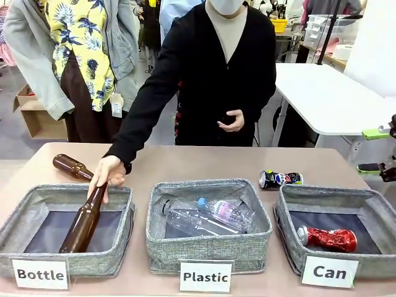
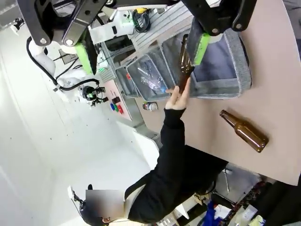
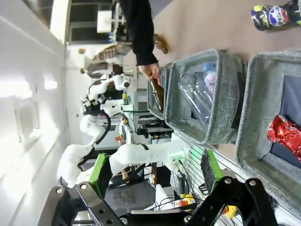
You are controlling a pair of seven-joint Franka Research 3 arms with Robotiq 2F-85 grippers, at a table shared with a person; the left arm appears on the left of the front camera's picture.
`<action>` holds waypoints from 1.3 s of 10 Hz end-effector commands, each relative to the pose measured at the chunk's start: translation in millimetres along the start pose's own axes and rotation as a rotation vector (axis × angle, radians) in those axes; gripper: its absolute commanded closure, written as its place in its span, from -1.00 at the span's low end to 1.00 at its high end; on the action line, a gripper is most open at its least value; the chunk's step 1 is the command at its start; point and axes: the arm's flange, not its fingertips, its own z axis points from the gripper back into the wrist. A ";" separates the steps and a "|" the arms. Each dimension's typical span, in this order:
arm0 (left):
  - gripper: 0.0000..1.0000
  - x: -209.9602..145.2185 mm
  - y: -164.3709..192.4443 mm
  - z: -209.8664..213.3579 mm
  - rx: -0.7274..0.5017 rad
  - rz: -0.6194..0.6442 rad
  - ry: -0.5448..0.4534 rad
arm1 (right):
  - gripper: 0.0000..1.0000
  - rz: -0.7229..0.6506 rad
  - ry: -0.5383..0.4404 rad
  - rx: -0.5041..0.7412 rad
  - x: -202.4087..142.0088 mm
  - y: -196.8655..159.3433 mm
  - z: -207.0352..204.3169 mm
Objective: Sort the can waste into the basket.
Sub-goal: Pick up the can waste from the table and place it in the right Fabric basket.
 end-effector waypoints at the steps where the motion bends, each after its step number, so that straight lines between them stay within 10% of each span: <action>1: -1.00 -9.1 -6.6 -8.0 -0.009 -0.017 0.004 | -1.00 0.014 0.011 -0.006 -2.7 0.4 1.9; 6: -1.00 9.1 -39.4 -130.2 0.002 -0.128 0.309 | -1.00 0.014 0.011 -0.006 -2.7 0.4 1.9; 9: -1.00 19.7 -15.3 -266.4 -0.028 -0.075 0.648 | -1.00 0.014 0.011 -0.006 -2.7 0.4 1.9; 13: -1.00 -1.2 26.8 -353.1 -0.026 -0.018 0.791 | -1.00 0.014 0.011 -0.006 -2.7 0.4 1.9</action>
